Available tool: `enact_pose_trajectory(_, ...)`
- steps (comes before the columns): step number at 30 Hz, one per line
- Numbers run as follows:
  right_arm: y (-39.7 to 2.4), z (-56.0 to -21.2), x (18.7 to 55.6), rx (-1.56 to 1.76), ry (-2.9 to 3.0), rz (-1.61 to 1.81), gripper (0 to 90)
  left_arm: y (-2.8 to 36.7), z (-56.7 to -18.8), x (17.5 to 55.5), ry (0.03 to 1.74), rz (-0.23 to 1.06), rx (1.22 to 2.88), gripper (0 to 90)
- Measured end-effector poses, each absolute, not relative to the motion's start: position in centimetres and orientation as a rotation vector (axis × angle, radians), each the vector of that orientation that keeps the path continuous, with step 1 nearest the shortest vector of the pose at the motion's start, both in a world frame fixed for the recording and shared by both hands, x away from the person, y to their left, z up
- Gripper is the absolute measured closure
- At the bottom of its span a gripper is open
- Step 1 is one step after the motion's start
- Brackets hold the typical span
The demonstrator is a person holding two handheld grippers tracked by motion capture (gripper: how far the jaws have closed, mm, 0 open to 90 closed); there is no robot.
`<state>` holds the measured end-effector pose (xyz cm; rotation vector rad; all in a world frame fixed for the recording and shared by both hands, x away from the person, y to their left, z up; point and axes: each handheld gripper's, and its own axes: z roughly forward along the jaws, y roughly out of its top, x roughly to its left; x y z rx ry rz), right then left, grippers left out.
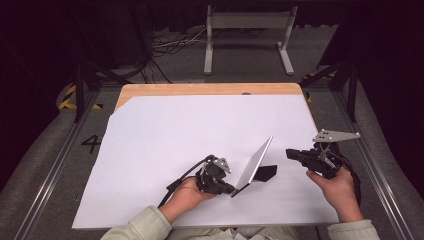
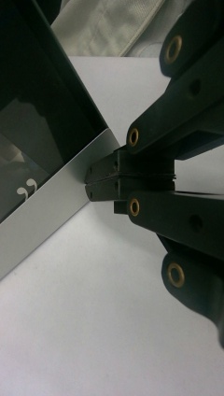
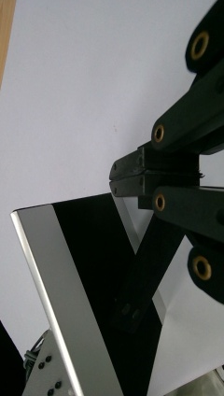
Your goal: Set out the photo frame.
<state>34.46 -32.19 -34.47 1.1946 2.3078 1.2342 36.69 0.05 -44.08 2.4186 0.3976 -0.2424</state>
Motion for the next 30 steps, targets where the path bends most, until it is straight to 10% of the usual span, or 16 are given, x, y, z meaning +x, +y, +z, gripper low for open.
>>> enact_pose_trajectory(30,-33.2,-34.4,34.4,1.263,2.227,1.206,89.8,-3.9,-43.9,34.6,0.208,-0.225,2.461,90.0)
